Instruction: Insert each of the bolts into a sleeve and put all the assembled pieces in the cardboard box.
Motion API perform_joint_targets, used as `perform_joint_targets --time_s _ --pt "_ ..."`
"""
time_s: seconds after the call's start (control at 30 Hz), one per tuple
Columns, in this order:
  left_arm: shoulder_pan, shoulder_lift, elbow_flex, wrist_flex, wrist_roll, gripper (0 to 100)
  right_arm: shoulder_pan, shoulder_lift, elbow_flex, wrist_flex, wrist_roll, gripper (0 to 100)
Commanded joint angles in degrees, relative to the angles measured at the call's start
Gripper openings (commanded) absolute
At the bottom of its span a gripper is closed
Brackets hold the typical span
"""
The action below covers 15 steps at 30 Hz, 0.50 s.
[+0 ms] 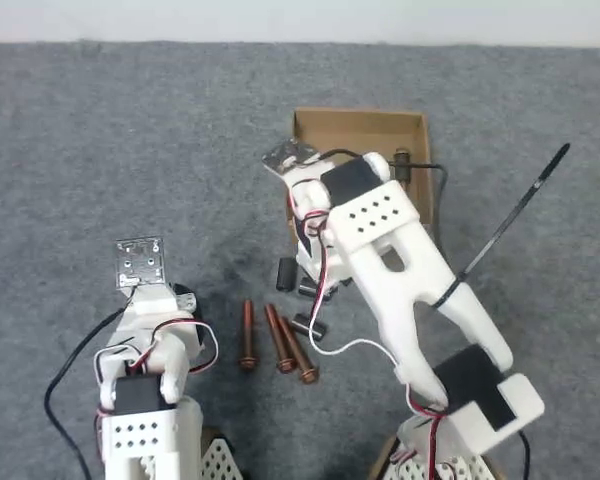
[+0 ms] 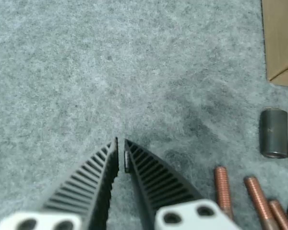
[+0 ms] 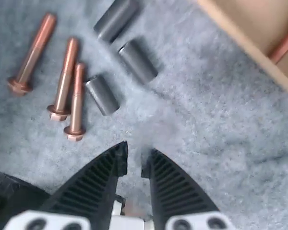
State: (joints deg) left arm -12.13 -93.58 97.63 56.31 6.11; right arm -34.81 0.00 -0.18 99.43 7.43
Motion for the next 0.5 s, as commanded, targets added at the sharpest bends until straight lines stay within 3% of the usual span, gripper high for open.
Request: perform_joint_targets --time_s 0.0,0.13,0.4,0.47 --pt "-0.4 -0.7 -0.7 -1.0 -0.3 2 -0.7 -5.7 1.5 1.1 3.2 2.8" --pt "-0.4 -0.7 -0.7 -1.0 -0.3 2 -1.7 -10.2 9.7 0.7 9.1 3.1" --pt "-0.4 -0.7 -0.7 -1.0 -0.3 2 -1.5 -18.2 19.8 -9.3 9.8 3.2" --pt "-0.4 -0.7 -0.7 -1.0 -0.3 2 -1.5 -18.5 20.6 -11.7 13.7 3.2"
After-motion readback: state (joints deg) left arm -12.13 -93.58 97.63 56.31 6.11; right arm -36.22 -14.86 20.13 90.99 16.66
